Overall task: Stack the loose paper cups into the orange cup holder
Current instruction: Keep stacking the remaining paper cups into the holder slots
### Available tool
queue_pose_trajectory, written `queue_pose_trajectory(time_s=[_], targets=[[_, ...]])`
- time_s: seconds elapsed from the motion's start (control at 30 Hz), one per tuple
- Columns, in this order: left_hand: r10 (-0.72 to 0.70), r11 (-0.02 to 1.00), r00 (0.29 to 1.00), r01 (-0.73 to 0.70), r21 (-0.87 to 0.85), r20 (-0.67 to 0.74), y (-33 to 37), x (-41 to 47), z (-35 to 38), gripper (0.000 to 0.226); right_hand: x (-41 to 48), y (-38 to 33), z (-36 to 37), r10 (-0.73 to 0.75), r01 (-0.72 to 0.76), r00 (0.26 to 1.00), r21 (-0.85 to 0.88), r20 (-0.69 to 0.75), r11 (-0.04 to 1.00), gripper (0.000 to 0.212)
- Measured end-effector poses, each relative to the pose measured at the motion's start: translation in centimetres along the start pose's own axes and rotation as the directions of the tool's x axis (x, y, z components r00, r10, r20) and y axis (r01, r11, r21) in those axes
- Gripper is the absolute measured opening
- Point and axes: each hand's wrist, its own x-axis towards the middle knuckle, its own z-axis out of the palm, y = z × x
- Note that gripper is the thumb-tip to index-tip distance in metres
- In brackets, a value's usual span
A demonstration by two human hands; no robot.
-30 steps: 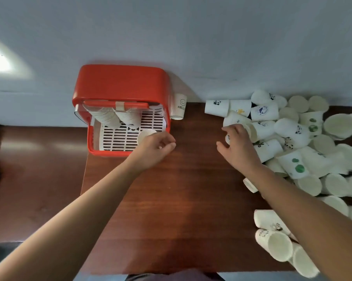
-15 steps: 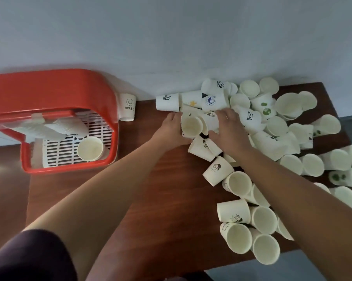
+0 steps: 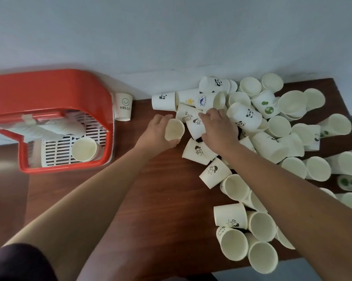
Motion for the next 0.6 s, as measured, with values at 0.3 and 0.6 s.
queue_pose_trajectory(time_s=[0.3,0.6], targets=[[-0.071,0.996,0.991,0.064,-0.066,-0.11,-3.2,-5.6,-4.5,0.076,1.4,-3.2,1.2,-0.243,0.277,0.961,-0.409,0.135,0.869,0.035],[-0.102,0.99,0.957,0.07,-0.125,-0.27,-8.0,-14.5,-9.9,0.072,1.6,-8.7,-2.2,-0.132,0.132,0.99,0.009,0.056,0.991,0.058]])
